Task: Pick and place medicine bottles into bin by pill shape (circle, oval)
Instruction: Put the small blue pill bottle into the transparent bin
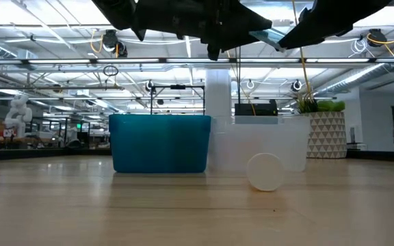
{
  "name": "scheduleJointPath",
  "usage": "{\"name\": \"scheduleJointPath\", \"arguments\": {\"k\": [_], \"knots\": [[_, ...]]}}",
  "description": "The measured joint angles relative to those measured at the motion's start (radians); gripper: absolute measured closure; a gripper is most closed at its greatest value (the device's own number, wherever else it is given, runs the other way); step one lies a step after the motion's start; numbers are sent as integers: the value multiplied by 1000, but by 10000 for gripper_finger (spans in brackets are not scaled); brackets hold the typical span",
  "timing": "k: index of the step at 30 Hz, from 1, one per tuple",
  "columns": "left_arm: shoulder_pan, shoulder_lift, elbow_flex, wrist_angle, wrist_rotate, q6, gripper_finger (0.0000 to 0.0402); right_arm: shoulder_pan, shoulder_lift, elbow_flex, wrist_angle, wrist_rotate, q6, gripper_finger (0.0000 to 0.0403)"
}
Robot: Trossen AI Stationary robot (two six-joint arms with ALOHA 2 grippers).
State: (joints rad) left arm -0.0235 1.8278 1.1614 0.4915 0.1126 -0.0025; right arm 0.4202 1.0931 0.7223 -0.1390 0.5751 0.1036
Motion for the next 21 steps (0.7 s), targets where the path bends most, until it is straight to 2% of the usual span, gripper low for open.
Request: {"name": "scheduleJointPath", "arguments": {"k": [6,12,16,21], "knots": [[1,-11,0,-5,20,-7,299,0,-1,0,9,2,-7,277],[1,-35,-1,-38,24,4,294,0,-2,0,38,27,-14,268],[1,-66,0,-50,37,3,294,0,-1,-1,46,26,-14,226],[1,-141,-1,-144,36,4,293,1,0,-1,83,64,-35,144]]}}
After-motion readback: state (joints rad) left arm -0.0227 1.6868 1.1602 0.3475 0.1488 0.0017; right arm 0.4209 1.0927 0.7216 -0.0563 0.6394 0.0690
